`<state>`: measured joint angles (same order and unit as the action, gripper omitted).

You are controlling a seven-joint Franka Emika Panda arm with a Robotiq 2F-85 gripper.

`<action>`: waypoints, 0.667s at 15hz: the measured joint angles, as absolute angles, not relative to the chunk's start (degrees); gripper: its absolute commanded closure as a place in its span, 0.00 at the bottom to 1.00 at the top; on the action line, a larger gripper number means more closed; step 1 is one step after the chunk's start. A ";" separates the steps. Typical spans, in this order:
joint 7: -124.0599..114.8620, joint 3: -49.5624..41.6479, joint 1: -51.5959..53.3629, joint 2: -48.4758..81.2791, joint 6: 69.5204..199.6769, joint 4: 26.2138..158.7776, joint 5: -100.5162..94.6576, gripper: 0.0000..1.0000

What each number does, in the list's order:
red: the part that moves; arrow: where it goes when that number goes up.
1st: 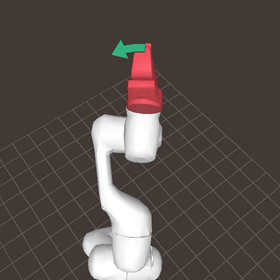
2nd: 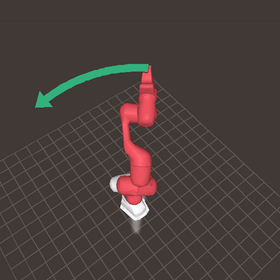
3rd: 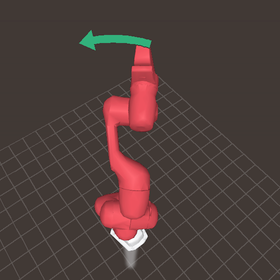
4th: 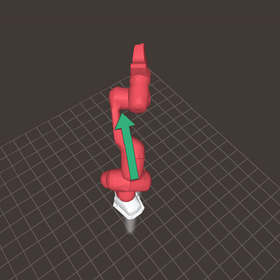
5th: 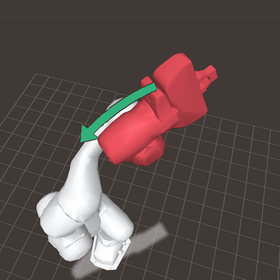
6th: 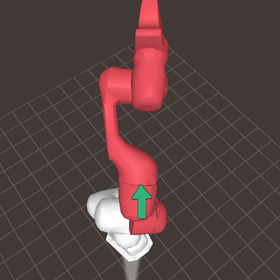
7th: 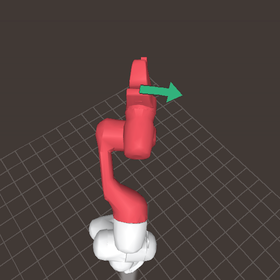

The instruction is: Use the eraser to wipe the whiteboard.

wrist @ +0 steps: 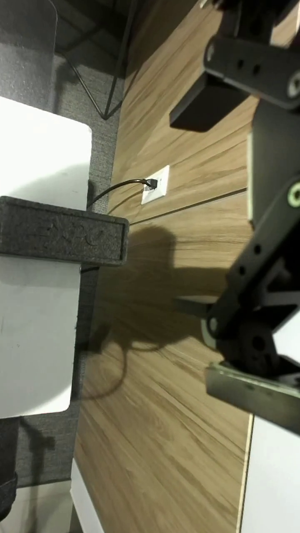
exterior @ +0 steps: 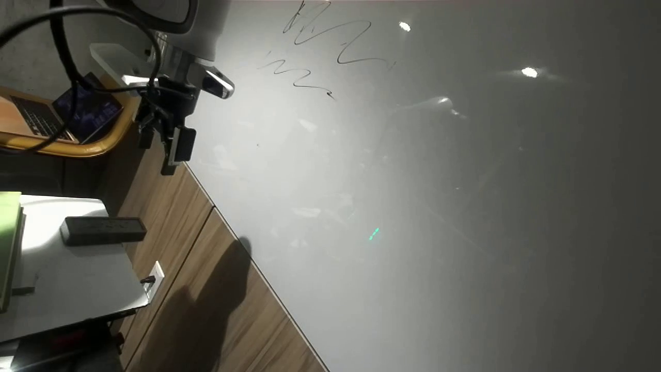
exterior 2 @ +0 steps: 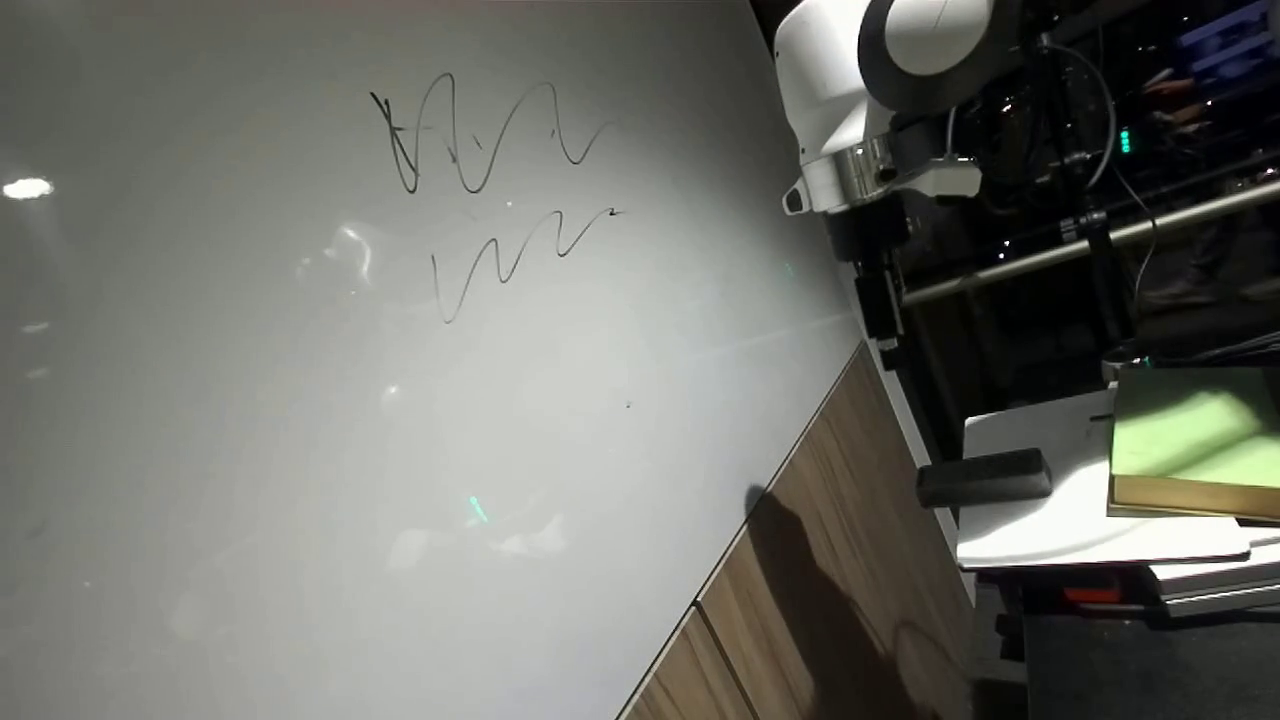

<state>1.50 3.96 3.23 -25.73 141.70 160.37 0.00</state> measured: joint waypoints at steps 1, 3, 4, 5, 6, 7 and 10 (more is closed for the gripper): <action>0.33 4.43 3.06 -23.68 143.54 160.40 -0.79 0.00; -3.10 5.32 2.19 -18.58 146.41 160.40 -2.89 0.00; -5.04 5.72 1.47 -15.97 147.47 160.40 -4.29 0.00; -7.13 6.01 0.74 -13.60 147.89 160.36 -5.82 0.00; -9.06 6.21 0.14 -11.53 147.97 160.27 -7.11 0.00; -10.59 6.24 -0.08 -9.85 147.97 160.22 -7.88 0.00; -12.47 6.24 0.17 -6.85 147.97 160.12 -7.83 0.00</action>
